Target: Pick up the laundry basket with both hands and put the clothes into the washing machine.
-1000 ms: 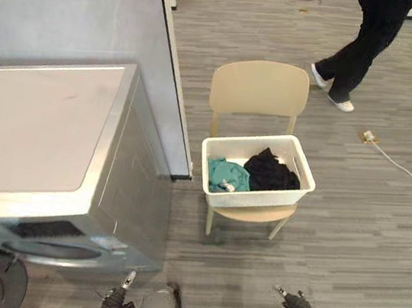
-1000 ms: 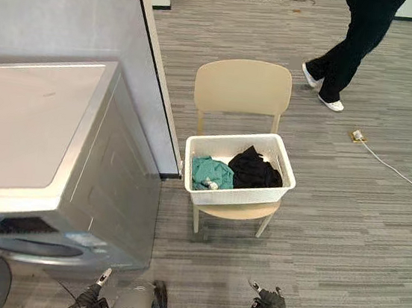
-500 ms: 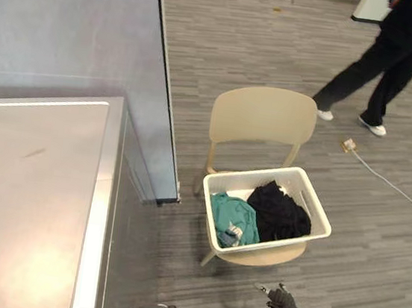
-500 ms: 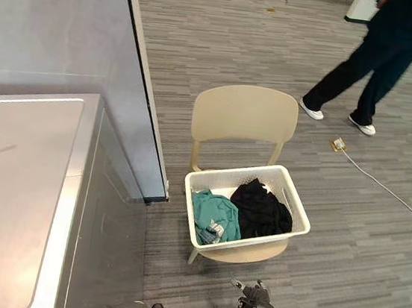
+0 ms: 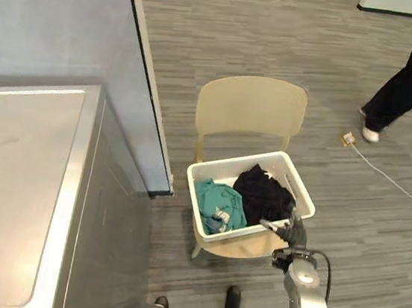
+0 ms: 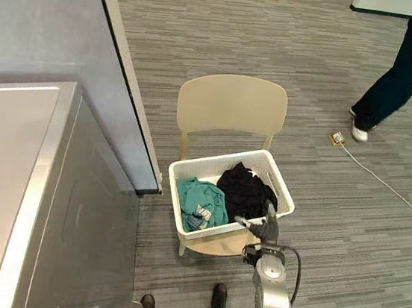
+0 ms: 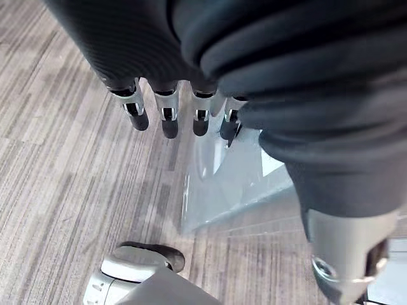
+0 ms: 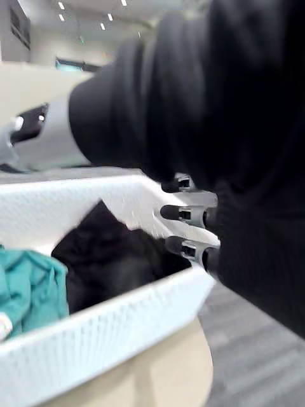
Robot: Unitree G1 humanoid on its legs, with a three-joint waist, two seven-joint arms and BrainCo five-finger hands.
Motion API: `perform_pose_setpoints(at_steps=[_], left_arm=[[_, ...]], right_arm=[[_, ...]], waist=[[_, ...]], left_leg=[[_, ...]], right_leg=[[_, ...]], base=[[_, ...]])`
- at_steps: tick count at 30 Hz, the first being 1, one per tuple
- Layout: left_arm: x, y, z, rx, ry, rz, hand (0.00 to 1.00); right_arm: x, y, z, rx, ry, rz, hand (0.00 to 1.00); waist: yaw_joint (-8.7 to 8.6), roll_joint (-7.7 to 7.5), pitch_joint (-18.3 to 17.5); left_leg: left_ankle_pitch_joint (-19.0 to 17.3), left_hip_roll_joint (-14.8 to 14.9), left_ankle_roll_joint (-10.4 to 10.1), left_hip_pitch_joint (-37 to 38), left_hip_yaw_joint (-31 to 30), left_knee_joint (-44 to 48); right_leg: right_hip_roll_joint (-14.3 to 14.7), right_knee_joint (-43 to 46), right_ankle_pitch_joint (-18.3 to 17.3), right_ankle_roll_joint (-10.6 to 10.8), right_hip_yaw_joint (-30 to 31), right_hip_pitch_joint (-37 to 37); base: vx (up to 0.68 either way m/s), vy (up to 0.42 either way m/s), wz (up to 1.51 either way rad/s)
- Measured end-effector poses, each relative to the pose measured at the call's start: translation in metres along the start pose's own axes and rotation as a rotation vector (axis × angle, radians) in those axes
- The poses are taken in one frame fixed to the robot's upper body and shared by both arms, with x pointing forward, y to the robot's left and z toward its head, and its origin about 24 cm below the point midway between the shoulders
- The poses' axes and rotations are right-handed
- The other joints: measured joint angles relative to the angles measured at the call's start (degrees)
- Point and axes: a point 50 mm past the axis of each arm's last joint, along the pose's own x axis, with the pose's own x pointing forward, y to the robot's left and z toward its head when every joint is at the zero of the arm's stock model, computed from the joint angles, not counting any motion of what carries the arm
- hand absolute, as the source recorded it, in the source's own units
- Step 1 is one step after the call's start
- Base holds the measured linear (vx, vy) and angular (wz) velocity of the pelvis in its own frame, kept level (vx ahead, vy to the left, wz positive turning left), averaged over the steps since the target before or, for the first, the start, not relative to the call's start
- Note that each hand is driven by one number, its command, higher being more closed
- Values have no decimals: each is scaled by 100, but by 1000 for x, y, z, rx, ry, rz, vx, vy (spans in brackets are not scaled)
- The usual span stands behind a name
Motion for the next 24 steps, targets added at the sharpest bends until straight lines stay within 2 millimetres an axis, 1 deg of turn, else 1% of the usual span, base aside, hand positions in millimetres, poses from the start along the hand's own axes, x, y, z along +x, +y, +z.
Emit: perform_pose_setpoints(at_steps=[3,5,7,9,11,13,15,16,17,18,19,21,23,24], left_arm=[[0,-1,2,18,-4,-2,0],[1,-2,4,22,-9,-6,0],[1,-5,10,28,-19,-11,0],[1,-7,12,47,-27,-14,0],[1,-12,17,79,-41,-20,0],[1,-18,24,106,-65,-31,0],[0,-27,40,138,-119,-52,0],[0,-30,45,143,-135,-57,0],[-1,-36,57,163,-177,-70,0],[-3,-42,65,177,-218,-85,0],[-4,-43,68,189,-233,-91,0],[-5,-47,77,215,-275,-101,0],[-6,-48,83,222,-295,-105,0],[-6,-49,85,224,-302,-108,0]], right_arm=[[-1,11,4,-48,-21,67,0],[-2,12,10,-59,-50,77,0],[-4,11,23,-89,-116,84,0],[-5,12,28,-105,-143,98,0],[-3,12,34,-142,-177,115,0],[7,13,49,-185,-236,133,0],[34,19,80,-278,-347,160,0],[42,20,85,-323,-361,164,0],[55,19,95,-400,-380,172,0],[63,17,103,-470,-395,179,0],[65,18,106,-499,-403,189,0],[69,27,113,-565,-432,231,0],[69,32,112,-593,-437,252,0],[69,34,108,-611,-423,266,0]], waist=[[-3,6,-7],[-7,20,-5],[-13,49,6],[-25,71,20],[-26,152,91],[-11,247,197],[-32,367,497],[-31,409,564],[-9,492,729],[19,566,863],[29,592,890],[25,626,1000],[18,632,1110],[15,648,1159]], left_leg=[[1,-65,3,-122,-19,21],[17,-80,36,-239,-42,77],[-5,-96,62,-482,-125,211],[-9,-98,64,-575,-212,261],[-55,-86,48,-671,-312,370],[-61,-84,49,-796,-325,434],[-60,-85,50,-1078,-327,620],[-60,-84,50,-1140,-330,658],[-60,-81,49,-1257,-366,766],[-59,-77,48,-1355,-414,829],[-57,-76,47,-1418,-432,842],[-53,-53,38,-1612,-459,941],[-53,-45,38,-1660,-462,975],[-53,-37,38,-1699,-472,1001]], right_leg=[[-34,-14,39,16,-1,-90],[-54,-22,55,30,-2,-167],[-66,-28,90,45,-25,-308],[-66,-39,95,41,-74,-340],[-59,-41,96,41,-160,-342],[-60,-39,150,18,-163,-444],[-66,-40,276,10,-155,-645],[-65,-39,302,-2,-153,-696],[-63,-39,333,-16,-159,-744],[-60,-39,354,-21,-173,-788],[-58,-38,367,-19,-179,-840],[-34,-38,415,-54,-184,-985],[-29,-38,431,-57,-185,-1021],[-30,-38,435,-54,-197,-1040]], base=[[14,16,3],[12,22,6],[31,12,13],[21,-8,15],[-2,-13,17],[-67,-5,2],[-146,-3,-5],[-167,-10,2],[-155,-20,12],[-157,-25,14],[-155,-43,10],[-106,-44,1],[-41,-21,0],[-44,-20,2]])
